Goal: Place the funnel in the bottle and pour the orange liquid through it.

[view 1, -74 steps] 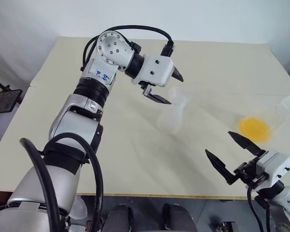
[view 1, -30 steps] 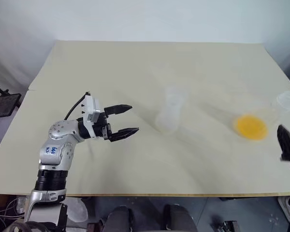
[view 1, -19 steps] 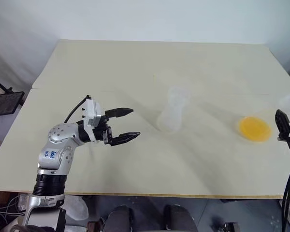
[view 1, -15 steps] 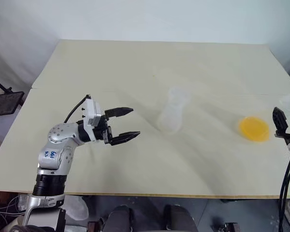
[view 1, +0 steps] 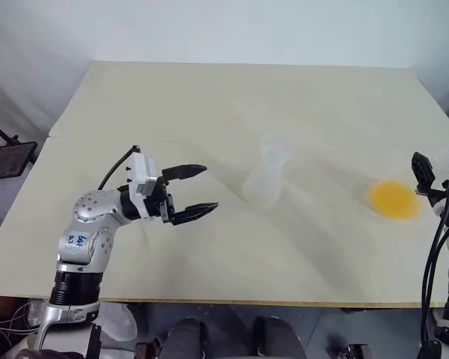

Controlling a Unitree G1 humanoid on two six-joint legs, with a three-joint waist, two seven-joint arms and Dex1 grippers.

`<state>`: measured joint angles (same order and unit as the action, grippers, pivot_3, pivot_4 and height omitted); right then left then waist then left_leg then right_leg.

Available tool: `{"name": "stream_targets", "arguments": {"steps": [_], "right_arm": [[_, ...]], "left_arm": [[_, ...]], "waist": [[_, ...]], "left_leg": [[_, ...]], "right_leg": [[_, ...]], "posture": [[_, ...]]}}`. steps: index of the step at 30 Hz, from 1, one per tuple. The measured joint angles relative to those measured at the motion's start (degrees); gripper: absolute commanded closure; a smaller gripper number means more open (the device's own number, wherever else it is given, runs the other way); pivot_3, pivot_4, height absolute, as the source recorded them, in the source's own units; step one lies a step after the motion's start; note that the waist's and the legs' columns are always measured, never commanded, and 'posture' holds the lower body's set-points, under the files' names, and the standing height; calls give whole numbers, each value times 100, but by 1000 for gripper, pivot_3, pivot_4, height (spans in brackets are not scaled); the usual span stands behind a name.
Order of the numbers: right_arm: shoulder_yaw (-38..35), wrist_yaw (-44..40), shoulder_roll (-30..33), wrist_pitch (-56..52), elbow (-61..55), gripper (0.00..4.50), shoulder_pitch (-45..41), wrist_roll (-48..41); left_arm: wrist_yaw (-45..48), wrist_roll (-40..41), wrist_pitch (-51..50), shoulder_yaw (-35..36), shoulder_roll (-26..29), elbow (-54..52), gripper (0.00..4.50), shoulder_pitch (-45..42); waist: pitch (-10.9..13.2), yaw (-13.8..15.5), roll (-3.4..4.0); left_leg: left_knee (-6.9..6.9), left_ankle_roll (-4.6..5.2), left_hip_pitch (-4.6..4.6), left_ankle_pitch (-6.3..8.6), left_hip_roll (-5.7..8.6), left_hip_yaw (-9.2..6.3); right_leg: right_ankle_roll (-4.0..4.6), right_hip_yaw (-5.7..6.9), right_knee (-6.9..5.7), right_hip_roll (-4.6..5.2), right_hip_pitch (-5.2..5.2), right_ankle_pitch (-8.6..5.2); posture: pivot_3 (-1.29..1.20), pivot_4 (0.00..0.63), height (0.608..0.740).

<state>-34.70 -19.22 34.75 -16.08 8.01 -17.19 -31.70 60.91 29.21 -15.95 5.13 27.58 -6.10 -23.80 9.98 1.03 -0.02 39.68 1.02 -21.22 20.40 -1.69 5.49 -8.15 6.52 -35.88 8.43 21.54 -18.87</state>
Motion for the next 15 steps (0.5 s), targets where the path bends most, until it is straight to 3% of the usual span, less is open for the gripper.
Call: {"name": "stream_targets", "arguments": {"steps": [4,15], "right_arm": [[0,-62,0,96,57,1749,-55,10],[116,-224,-46,151,33,1751,-136,20]], "left_arm": [[-15,0,45,1,2,0,0,0],[-21,-2,161,7,29,34,0,-21]], "waist": [[0,4,0],[1,-17,1]], "left_leg": [[0,0,-2,0,1,-1],[0,0,-2,0,-1,-1]], "right_leg": [[0,2,0,0,0,0],[0,2,1,0,0,0]], "posture": [[0,150,740],[0,150,740]]}}
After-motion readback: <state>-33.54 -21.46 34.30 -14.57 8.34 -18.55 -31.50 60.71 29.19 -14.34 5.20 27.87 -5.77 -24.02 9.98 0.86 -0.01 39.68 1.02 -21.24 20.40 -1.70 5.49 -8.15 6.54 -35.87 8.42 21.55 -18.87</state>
